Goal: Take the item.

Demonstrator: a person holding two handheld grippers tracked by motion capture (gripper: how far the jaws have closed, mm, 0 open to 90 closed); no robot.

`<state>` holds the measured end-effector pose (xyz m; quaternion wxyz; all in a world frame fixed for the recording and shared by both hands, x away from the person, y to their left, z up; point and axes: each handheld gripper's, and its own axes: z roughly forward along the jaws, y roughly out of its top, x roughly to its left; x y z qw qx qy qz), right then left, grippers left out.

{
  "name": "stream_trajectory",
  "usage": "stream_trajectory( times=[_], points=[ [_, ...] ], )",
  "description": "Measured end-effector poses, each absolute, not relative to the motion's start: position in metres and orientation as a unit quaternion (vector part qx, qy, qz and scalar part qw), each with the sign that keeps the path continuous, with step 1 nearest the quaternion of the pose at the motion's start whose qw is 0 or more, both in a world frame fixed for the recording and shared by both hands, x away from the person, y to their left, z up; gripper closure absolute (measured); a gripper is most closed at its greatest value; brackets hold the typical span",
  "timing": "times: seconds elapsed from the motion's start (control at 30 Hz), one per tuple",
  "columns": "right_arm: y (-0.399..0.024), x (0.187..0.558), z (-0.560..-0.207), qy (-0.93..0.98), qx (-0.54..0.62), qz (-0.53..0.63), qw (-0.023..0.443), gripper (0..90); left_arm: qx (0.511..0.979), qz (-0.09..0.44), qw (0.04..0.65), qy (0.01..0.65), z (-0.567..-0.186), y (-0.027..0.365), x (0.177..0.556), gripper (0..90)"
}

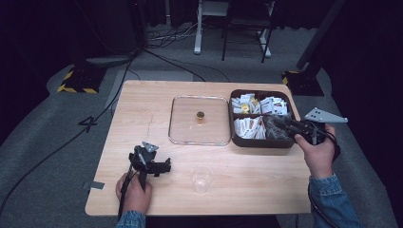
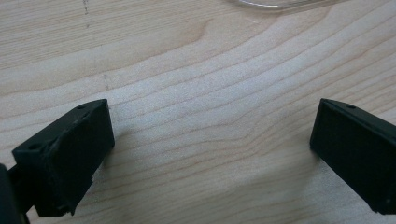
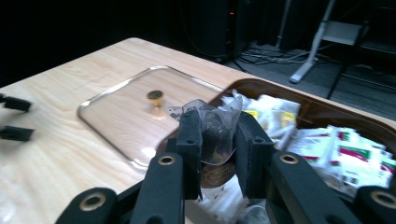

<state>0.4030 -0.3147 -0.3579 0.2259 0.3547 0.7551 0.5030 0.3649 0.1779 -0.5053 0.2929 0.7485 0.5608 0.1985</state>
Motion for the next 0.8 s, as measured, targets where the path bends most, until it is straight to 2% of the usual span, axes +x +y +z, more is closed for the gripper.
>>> stream_trajectory(
  times=[0.3, 0.8],
  points=[
    [-0.287, 0.389, -0.346, 0.767, 0.31, 0.524, 0.202, 74.0, 0.75, 0.199, 0.292, 0.559, -0.505, 0.178, 0.364, 0.1],
    [-0.243, 0.366, -0.342, 0.785, 0.252, 0.549, 0.137, 73.7, 0.751, 0.199, 0.293, 0.558, -0.505, 0.178, 0.363, 0.1]
  ],
)
